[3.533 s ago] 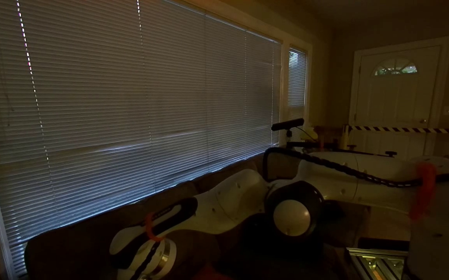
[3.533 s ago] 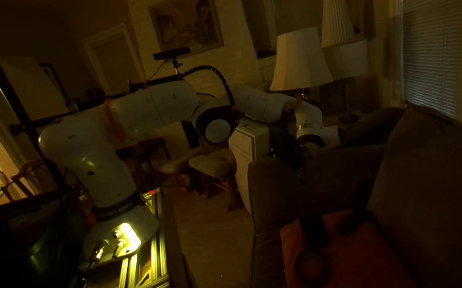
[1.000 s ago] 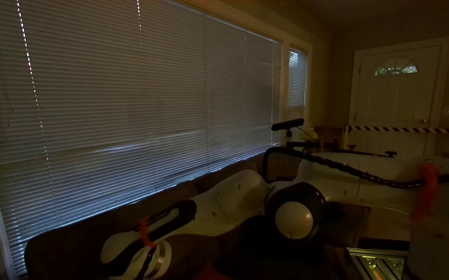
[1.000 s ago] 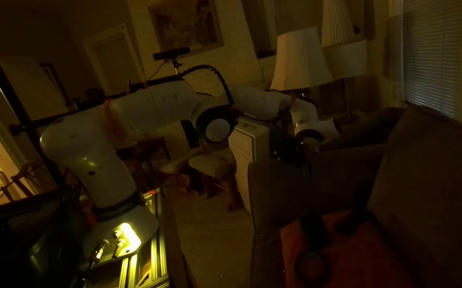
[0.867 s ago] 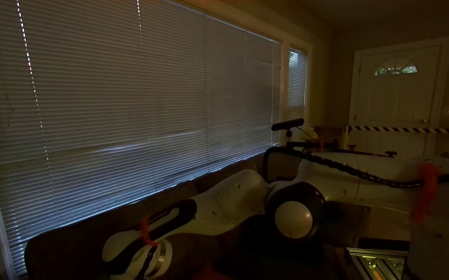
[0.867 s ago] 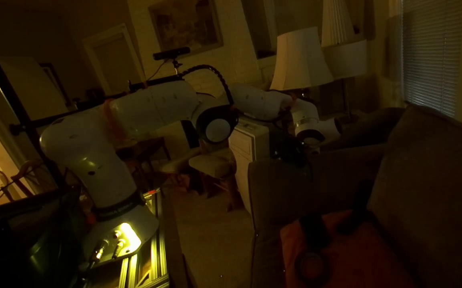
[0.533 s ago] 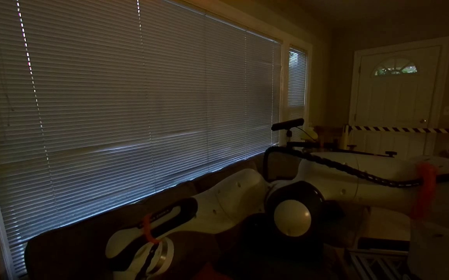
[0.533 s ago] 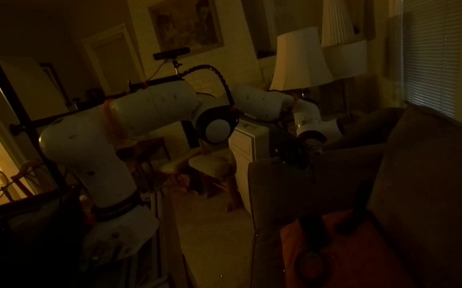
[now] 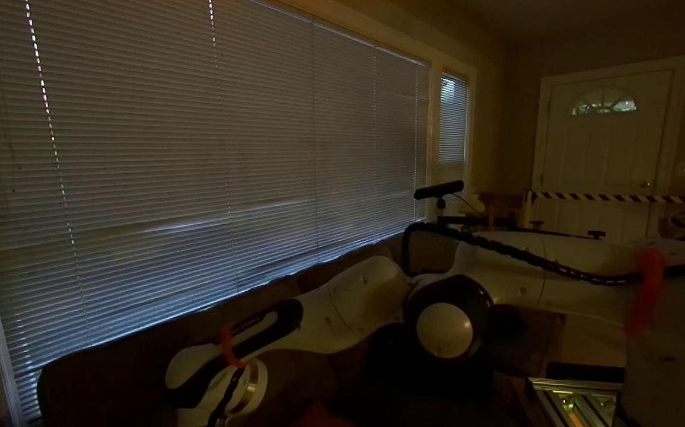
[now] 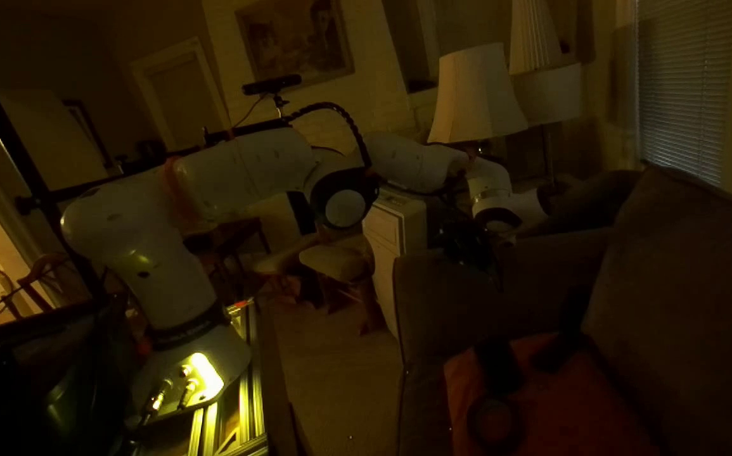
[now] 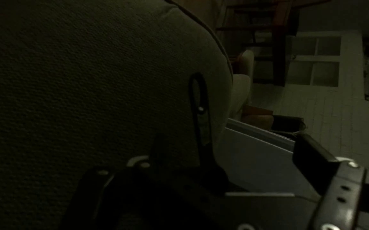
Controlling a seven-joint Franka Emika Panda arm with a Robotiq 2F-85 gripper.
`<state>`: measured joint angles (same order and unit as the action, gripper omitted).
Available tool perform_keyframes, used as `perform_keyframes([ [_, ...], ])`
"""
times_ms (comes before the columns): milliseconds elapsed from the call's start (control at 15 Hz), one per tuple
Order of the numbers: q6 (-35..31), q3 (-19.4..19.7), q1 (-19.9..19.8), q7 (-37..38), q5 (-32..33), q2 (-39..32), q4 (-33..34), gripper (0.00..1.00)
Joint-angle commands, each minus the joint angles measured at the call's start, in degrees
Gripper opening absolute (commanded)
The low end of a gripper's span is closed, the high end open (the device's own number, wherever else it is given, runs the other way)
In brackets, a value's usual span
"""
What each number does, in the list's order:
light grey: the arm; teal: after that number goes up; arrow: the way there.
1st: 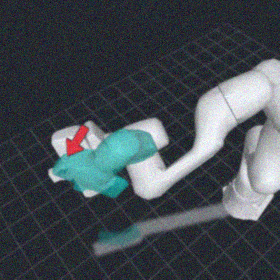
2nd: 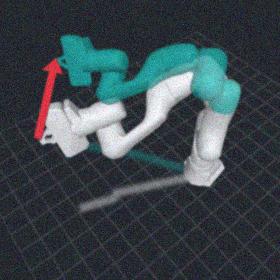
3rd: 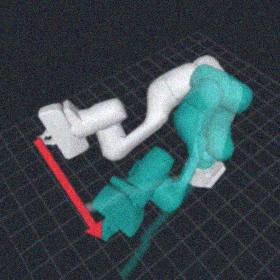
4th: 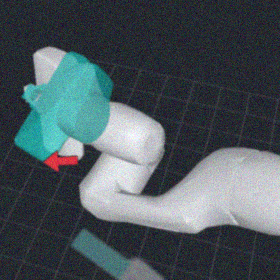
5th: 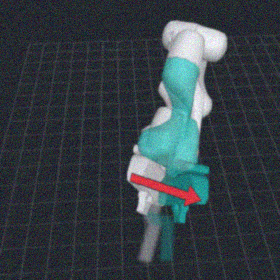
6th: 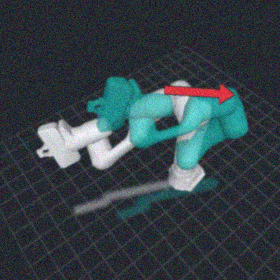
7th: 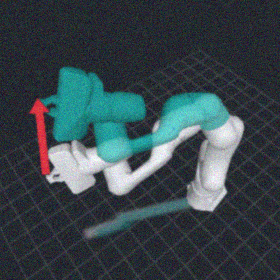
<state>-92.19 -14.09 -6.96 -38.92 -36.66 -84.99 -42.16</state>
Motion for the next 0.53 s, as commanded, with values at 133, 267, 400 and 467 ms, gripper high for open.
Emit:
perform_keyframes([
  [133, -5.5, 1.2, -3.1, 5.1, -2.4, 3.6, -7.0, 1.0],
  [267, -10.1, 2.5, -4.7, 7.3, -3.1, 7.5, -13.5, 1.0],
  [400, -7.9, 1.8, -4.0, 6.3, -2.1, 3.2, -6.8, 1.0],
  [467, -8.8, 2.1, -4.8, 7.0, -2.5, 4.5, -9.0, 1.0],
])
